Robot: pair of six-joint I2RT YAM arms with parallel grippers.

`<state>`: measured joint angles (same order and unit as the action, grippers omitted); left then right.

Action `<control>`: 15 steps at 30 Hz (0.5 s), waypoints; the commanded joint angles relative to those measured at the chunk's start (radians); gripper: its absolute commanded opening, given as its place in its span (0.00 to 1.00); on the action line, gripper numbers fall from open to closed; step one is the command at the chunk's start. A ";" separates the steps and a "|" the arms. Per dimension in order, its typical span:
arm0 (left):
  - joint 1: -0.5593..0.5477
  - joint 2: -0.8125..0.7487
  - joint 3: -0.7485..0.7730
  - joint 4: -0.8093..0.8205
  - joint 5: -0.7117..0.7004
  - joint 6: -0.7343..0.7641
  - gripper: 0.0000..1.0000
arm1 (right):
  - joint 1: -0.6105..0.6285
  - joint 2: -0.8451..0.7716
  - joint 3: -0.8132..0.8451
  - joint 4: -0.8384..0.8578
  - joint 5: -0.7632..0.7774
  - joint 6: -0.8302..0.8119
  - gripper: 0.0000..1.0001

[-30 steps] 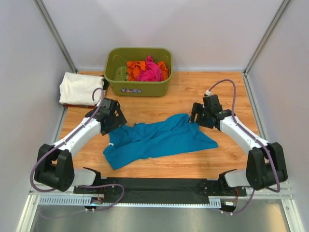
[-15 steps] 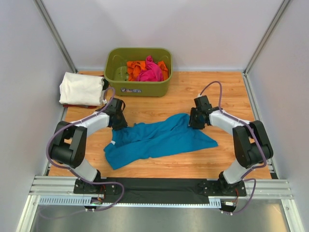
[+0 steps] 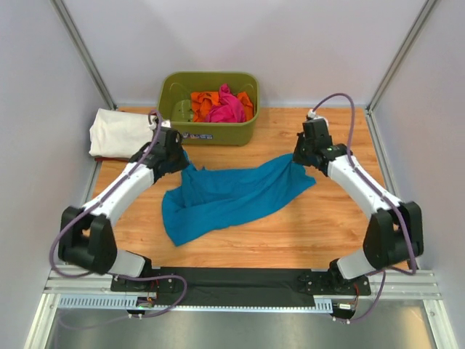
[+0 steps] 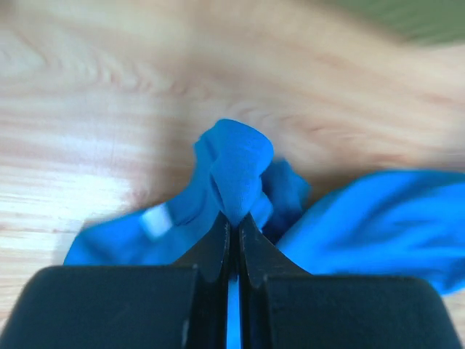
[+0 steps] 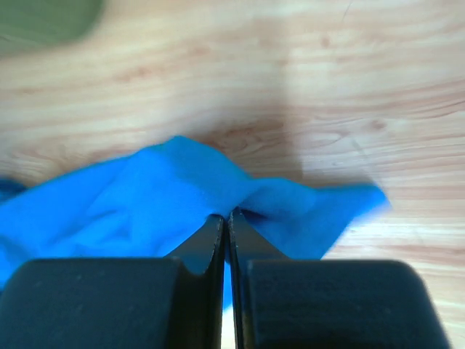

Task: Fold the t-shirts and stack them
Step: Flatten the tshirt out

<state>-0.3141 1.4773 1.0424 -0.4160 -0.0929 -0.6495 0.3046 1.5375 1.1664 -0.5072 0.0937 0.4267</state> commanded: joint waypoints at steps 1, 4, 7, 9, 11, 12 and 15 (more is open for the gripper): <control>-0.025 -0.191 0.044 -0.066 -0.063 0.050 0.00 | -0.012 -0.172 0.039 -0.057 0.084 -0.034 0.00; -0.042 -0.323 -0.011 -0.119 -0.122 0.024 0.00 | -0.013 -0.304 -0.020 -0.129 0.135 -0.020 0.00; -0.081 -0.471 -0.126 -0.144 -0.120 -0.019 0.00 | -0.015 -0.424 -0.112 -0.233 0.158 0.020 0.00; -0.126 -0.537 -0.214 -0.167 -0.111 -0.056 0.00 | -0.015 -0.464 -0.190 -0.319 0.176 0.053 0.00; -0.169 -0.555 -0.289 -0.196 -0.113 -0.087 0.00 | -0.015 -0.474 -0.261 -0.352 0.182 0.096 0.00; -0.225 -0.555 -0.310 -0.211 -0.123 -0.137 0.00 | -0.015 -0.479 -0.322 -0.375 0.181 0.134 0.00; -0.342 -0.534 -0.369 -0.274 -0.159 -0.246 0.00 | -0.016 -0.475 -0.408 -0.378 0.138 0.187 0.10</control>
<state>-0.5575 0.9218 0.7151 -0.5892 -0.2150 -0.7578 0.2913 1.0496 0.8349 -0.7937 0.2367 0.5240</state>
